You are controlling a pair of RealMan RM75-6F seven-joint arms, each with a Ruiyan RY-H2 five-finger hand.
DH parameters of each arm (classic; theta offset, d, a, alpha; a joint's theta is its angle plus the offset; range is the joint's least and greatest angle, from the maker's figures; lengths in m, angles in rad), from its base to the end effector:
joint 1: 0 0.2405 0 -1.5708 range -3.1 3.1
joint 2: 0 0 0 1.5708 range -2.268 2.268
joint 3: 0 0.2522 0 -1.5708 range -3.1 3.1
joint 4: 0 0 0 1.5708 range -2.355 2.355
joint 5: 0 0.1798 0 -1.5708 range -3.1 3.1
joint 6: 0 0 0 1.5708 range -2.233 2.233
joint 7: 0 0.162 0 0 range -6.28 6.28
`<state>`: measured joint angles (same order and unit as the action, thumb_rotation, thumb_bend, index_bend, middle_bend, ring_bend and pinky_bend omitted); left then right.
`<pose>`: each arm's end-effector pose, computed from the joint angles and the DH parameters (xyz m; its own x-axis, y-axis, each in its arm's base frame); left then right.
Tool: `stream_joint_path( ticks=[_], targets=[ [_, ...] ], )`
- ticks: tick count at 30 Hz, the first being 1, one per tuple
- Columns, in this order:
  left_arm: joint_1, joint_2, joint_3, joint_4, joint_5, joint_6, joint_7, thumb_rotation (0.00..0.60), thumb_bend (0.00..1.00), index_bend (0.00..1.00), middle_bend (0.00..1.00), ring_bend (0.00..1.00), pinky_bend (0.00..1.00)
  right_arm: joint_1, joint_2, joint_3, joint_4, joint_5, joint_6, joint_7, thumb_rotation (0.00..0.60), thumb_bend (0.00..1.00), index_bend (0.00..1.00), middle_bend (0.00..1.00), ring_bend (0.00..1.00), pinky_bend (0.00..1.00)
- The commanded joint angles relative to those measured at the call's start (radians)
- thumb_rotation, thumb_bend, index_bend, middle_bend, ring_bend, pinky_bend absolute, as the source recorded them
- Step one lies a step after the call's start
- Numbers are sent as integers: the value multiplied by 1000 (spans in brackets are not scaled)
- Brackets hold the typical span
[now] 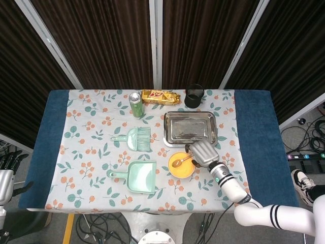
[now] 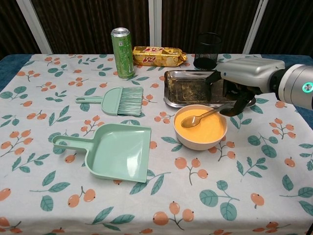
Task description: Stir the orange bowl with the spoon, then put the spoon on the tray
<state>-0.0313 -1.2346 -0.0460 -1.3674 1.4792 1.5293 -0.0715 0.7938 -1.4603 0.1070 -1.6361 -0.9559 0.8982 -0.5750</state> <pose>-0.3386 0.1800 0.1785 0.4474 -0.0250 0.8940 0.8928 0.0722 -0.4447 -0.1398 -0.3323 0.0038 0.6011 -0.3380 0.7242 -0.7804 -0.4437 0.4407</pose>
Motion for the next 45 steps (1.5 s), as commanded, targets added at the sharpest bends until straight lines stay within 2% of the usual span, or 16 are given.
stream_joint_path(
  ticks=[1,24,32,41,45],
  targets=[
    [1,-1,0,2,-2,1,-2,600,127,266,244,164,167,8,-16,-10,14,5,-1,-13,600,282,430,927,940,970],
    [7,-10,-3,23,-20,-11,-28,600,128,257,244,164,168,47,-85,-24,85,43,5,-55,600,329,515,927,942,970],
    [7,-12,-2,29,-14,-9,-35,600,127,256,244,164,168,50,-70,-31,62,8,42,-82,600,359,599,928,943,970],
    [6,-9,0,23,3,2,-36,600,127,255,244,164,168,97,7,-50,9,-54,74,-253,600,362,679,935,951,972],
    [8,-7,2,19,3,2,-46,600,127,251,244,164,168,128,18,-60,6,-33,54,-334,600,376,695,937,952,973]
  ],
)
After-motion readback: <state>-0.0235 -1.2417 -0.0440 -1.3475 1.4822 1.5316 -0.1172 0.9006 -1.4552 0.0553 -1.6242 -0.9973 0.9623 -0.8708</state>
